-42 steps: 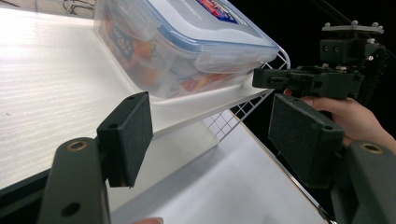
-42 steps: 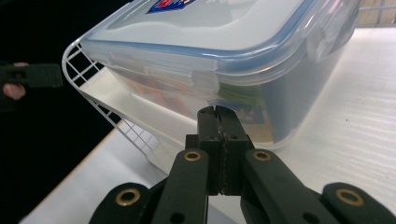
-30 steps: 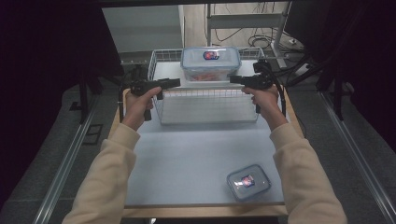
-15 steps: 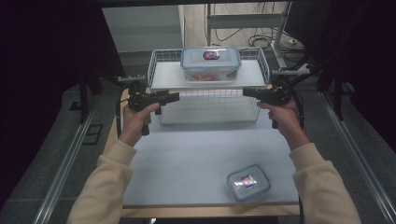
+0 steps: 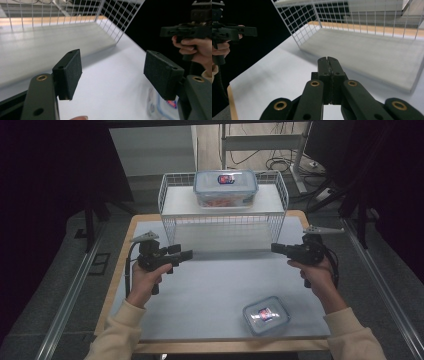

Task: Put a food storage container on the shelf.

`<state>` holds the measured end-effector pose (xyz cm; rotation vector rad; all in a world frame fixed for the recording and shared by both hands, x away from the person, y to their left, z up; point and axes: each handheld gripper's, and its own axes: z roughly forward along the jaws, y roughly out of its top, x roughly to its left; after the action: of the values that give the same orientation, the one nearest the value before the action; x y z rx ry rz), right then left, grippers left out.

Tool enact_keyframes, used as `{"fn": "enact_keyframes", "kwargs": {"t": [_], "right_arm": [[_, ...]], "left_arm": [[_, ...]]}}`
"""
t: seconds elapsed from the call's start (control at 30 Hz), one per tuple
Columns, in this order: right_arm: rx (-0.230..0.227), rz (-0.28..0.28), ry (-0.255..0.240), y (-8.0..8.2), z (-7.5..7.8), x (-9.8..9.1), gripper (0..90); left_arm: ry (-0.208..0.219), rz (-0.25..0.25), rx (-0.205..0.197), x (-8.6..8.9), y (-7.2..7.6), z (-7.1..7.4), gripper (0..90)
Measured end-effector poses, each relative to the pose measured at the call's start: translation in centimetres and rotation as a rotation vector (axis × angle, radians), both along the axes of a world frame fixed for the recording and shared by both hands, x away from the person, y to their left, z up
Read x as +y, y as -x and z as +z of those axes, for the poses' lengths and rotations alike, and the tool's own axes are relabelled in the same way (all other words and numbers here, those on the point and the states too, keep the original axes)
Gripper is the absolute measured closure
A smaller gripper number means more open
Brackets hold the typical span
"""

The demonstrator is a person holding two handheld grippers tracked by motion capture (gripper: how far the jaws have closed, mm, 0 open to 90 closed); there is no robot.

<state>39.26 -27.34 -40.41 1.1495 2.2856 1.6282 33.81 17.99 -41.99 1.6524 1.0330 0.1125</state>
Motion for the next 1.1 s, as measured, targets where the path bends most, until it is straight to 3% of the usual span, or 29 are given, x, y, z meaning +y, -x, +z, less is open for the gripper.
{"fn": "enact_keyframes", "kwargs": {"t": [0.33, 0.5, 0.53, 0.57, 0.8, 0.93, 1.1], "right_arm": [[0.035, -0.006, 0.031, 2.3, -3.4, -2.0, 88.6], [0.052, -0.008, 0.018, 3.2, -4.5, -2.7, 88.5], [0.059, -0.013, 0.047, 3.5, -5.0, -3.0, 88.6], [0.064, -0.017, 0.043, 3.5, -5.1, -3.1, 88.6], [0.093, -0.021, 0.065, 3.9, -6.1, -3.3, 88.6], [0.086, -0.025, 0.096, 4.3, -6.4, -3.4, 89.0], [0.088, -0.032, 0.104, 4.7, -6.5, -3.8, 89.0]], "left_arm": [[-0.025, 0.001, 0.053, -0.5, 1.7, -3.5, 30.7], [-0.03, 0.01, 0.088, -0.6, 2.3, -5.1, 30.7], [-0.039, 0.013, 0.098, -0.7, 2.5, -5.6, 30.7], [-0.046, 0.013, 0.107, -0.8, 2.6, -6.0, 30.7], [-0.084, 0.013, 0.129, -1.0, 2.9, -7.3, 30.4], [-0.109, 0.014, 0.138, -1.1, 2.8, -7.9, 30.1], [-0.109, 0.013, 0.139, -1.1, 2.8, -7.9, 30.1]]}}
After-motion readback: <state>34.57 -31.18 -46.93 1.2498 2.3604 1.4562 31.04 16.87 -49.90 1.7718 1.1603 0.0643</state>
